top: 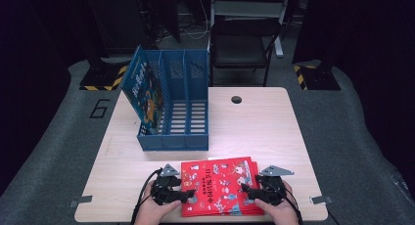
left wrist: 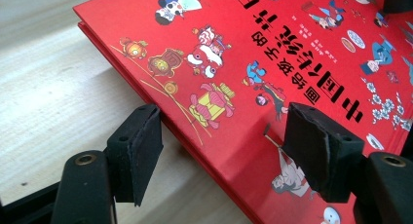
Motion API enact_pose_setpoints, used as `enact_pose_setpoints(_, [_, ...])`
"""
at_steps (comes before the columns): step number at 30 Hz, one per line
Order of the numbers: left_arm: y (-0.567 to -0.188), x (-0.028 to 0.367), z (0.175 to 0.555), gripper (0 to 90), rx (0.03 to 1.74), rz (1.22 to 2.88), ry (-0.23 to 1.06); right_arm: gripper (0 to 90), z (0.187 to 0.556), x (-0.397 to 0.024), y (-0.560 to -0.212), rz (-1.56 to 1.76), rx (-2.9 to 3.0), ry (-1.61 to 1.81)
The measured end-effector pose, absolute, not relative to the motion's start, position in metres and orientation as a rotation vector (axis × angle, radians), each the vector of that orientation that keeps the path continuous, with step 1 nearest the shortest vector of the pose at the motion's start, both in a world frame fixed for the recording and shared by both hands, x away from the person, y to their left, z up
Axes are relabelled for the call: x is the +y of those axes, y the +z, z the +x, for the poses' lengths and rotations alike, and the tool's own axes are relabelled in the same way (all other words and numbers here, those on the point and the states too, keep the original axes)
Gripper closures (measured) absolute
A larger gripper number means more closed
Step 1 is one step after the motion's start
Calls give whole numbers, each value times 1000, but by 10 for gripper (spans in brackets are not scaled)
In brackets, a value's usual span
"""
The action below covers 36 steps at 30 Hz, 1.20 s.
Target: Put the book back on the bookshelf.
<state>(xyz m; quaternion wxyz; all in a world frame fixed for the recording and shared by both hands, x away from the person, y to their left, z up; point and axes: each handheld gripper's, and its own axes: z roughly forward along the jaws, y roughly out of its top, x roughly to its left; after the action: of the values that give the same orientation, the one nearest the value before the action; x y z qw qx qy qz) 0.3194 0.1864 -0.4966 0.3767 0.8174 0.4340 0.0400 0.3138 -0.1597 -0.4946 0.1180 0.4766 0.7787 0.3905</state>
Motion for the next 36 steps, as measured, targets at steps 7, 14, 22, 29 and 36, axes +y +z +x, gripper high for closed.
enact_pose_setpoints(7, [-497,193,328,304,1132,2070,122,320,319,-154,-496,1367,2282,1156])
enact_pose_setpoints(14, [-498,201,335,301,1167,2021,140,323,326,-145,-496,1359,2291,1171])
enact_pose_setpoints(22, [-503,206,327,242,1199,2008,37,338,327,-147,-494,1344,2308,1176])
enact_pose_setpoints(29, [-507,209,319,236,1212,1983,5,337,327,-148,-493,1341,2322,1184])
enact_pose_setpoints(36, [-509,206,313,223,1181,1998,-21,323,328,-147,-494,1353,2331,1175])
